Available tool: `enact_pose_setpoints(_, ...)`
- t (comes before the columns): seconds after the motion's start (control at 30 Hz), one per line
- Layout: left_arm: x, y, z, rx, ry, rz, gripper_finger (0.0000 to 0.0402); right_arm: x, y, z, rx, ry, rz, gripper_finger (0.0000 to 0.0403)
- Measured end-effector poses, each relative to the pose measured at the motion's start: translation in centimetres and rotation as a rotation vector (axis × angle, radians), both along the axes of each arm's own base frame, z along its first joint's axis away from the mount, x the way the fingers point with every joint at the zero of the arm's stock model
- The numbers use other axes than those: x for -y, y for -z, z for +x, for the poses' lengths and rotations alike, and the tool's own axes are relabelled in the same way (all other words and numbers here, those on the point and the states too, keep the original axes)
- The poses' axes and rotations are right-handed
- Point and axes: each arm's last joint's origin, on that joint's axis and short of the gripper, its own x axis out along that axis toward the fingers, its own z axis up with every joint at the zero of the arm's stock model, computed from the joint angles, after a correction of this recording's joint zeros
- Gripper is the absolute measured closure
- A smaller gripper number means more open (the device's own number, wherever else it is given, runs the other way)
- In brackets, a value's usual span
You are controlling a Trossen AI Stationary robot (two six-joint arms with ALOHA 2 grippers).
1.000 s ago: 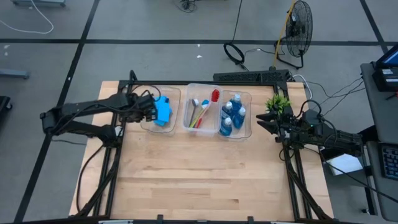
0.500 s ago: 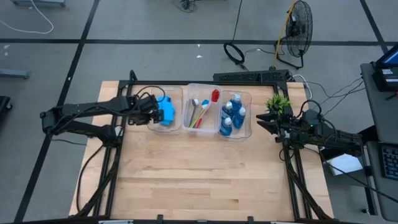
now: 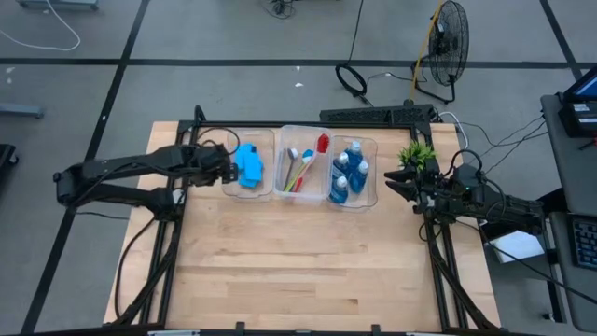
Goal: Pick & Place Kitchen Sink Supplies
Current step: Return to Home Position
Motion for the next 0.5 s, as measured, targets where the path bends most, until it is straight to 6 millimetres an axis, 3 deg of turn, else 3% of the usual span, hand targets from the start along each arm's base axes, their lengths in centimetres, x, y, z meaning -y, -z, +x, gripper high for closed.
enact_pose_setpoints(0.23, 1.6, -2.7, -2.0, 0.148, 0.053, 0.173, 0.0149, 0.0, 0.0, 0.0, 0.001, -0.002, 0.017, 0.0261)
enact_pose_setpoints(0.5, 3.6, -5.0, -3.3, 0.342, 0.254, 0.338, 0.0149, 0.0, 0.0, 0.0, 0.002, -0.002, 0.020, 0.0261)
